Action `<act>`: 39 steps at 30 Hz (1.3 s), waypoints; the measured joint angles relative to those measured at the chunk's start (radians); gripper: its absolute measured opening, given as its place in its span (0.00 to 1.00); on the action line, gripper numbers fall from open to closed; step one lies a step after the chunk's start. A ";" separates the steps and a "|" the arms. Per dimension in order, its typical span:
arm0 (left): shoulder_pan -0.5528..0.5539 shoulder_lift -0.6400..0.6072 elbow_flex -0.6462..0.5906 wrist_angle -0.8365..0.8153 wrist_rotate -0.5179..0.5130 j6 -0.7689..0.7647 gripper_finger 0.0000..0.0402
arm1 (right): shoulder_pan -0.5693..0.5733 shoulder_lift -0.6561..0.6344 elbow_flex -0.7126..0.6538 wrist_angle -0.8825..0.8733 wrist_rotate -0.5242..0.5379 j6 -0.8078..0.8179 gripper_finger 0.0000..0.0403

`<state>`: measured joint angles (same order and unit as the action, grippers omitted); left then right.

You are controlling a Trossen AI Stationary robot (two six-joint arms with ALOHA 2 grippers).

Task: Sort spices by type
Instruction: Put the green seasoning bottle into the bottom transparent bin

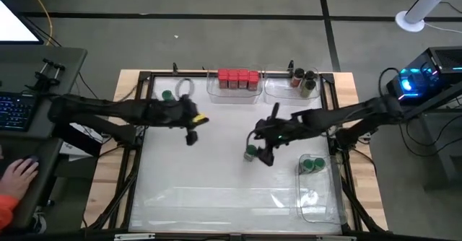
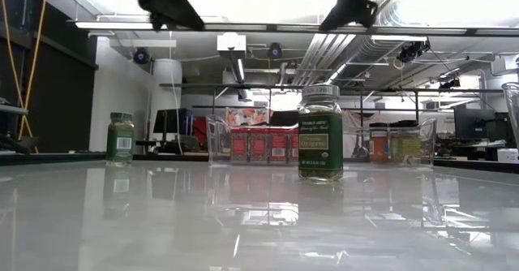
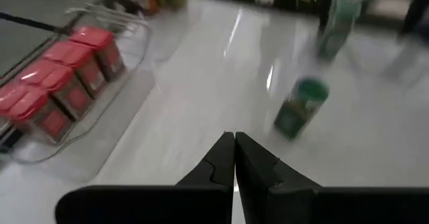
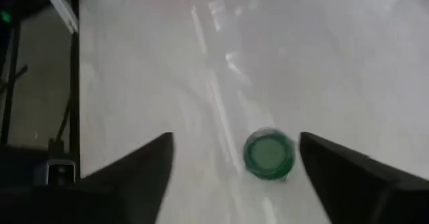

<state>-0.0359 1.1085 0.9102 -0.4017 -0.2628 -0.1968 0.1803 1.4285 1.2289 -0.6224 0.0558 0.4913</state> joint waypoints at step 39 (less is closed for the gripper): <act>0.003 -0.103 -0.096 0.217 0.047 0.042 0.00 | 0.003 0.343 0.000 -0.043 0.089 0.087 0.48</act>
<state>-0.0330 1.0054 0.8143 -0.1852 -0.2155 -0.1552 0.1833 1.7719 1.2293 -0.6658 0.1445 0.5786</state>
